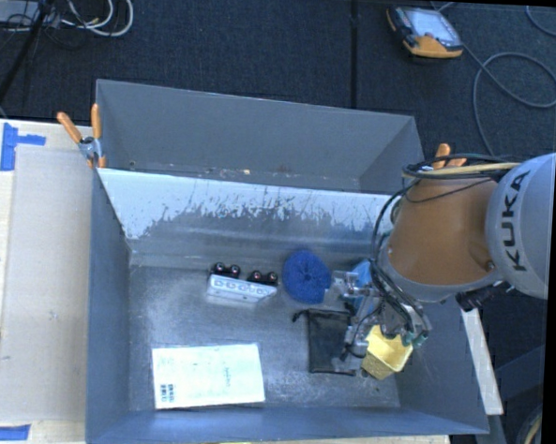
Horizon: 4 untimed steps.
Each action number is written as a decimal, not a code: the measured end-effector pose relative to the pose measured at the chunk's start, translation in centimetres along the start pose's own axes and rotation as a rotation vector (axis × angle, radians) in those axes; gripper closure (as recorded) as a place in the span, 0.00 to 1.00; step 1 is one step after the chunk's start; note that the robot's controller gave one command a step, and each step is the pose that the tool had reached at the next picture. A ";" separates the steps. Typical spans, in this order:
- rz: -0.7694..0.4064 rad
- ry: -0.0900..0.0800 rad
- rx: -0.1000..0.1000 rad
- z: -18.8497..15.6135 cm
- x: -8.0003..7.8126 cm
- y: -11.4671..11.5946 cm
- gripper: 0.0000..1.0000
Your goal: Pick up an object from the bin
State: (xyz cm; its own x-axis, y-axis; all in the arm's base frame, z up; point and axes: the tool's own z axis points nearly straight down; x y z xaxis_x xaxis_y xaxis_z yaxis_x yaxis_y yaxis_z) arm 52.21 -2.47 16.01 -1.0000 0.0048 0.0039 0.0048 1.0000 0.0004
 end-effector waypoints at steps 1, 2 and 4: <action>0.102 -0.003 -0.001 4.6 0.2 -2.3 0.00; 0.050 0.000 0.000 8.3 1.9 -3.4 0.00; 0.118 0.003 0.000 8.7 1.6 -3.7 0.00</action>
Offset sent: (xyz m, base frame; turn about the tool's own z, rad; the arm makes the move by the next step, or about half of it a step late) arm -0.0233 -0.0374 -0.0901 0.0373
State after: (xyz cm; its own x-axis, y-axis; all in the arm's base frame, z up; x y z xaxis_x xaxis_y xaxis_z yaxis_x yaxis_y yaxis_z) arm 50.57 -6.15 7.35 -0.9924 0.1226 0.0066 0.1226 0.9925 0.0002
